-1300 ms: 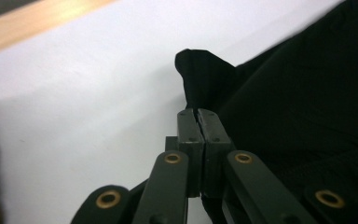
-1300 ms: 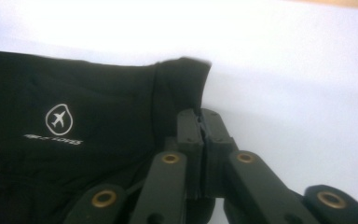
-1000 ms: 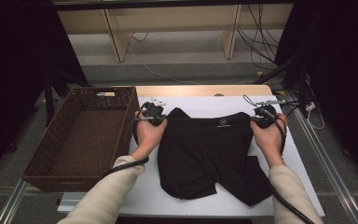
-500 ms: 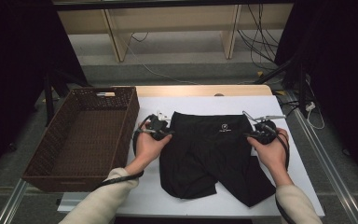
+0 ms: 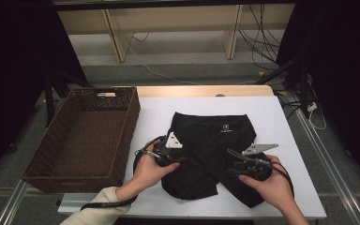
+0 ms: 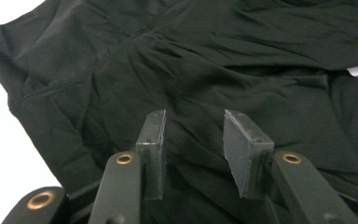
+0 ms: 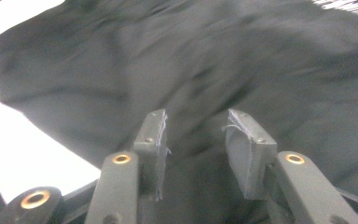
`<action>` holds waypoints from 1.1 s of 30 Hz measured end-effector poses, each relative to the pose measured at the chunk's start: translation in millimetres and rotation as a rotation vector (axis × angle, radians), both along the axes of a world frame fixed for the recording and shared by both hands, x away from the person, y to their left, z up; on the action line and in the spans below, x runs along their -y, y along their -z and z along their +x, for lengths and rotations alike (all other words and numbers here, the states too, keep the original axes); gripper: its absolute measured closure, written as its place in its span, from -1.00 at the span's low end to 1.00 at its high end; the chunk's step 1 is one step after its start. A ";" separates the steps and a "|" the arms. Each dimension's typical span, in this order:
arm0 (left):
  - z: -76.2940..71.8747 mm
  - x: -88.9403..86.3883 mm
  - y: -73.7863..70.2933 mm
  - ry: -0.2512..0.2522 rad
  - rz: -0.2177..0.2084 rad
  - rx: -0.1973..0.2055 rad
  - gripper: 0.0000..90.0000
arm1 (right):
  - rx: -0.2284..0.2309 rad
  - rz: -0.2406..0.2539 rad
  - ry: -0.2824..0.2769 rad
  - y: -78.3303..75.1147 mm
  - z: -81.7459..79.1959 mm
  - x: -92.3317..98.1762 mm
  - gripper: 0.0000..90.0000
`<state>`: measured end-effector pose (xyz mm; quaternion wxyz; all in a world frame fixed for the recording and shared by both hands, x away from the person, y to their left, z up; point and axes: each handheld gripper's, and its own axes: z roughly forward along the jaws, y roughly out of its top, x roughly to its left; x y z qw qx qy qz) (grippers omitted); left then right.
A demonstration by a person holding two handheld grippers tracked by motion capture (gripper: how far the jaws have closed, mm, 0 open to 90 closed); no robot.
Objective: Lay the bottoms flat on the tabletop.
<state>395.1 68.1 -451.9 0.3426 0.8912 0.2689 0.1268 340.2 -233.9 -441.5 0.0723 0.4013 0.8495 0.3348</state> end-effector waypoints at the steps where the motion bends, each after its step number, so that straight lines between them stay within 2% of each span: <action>1: -0.4 -0.1 -0.1 0.002 0.003 0.003 0.34 | 0.003 -0.033 -0.028 0.9 -4.2 -2.7 0.29; 4: -1.7 -0.4 -1.8 0.001 0.001 0.017 0.34 | 0.008 -0.118 -0.067 5.9 -11.9 -8.2 0.23; 7: -4.1 0.6 -4.3 0.011 0.000 0.033 0.33 | 0.012 -0.199 -0.108 12.1 -14.7 -12.4 0.26; 10: -5.2 2.3 -5.4 0.021 -0.003 0.042 0.31 | 0.000 -0.243 -0.126 15.1 -15.9 -18.0 0.58; 13: -6.4 3.1 -6.2 0.028 -0.006 0.045 0.30 | -0.020 -0.259 -0.133 15.7 -15.2 -22.3 0.94; 16: -7.9 4.0 -9.7 0.034 -0.016 0.056 0.30 | -0.017 -0.254 -0.120 8.5 -12.9 -22.6 0.99; 21: -11.9 8.2 -18.4 0.052 -0.039 0.088 0.29 | 0.029 -0.184 -0.064 -12.1 -2.9 -16.3 0.99; 26: -17.5 18.0 -23.1 0.093 -0.037 0.120 0.26 | 0.081 -0.105 0.040 -28.0 25.9 0.3 0.99; 30: -20.0 22.6 -21.6 0.110 -0.026 0.130 0.25 | 0.095 -0.069 0.170 -24.4 59.8 20.7 0.99; 33: -20.6 24.2 -19.4 0.124 -0.021 0.126 0.24 | 0.101 -0.093 0.234 -9.7 81.4 29.7 0.99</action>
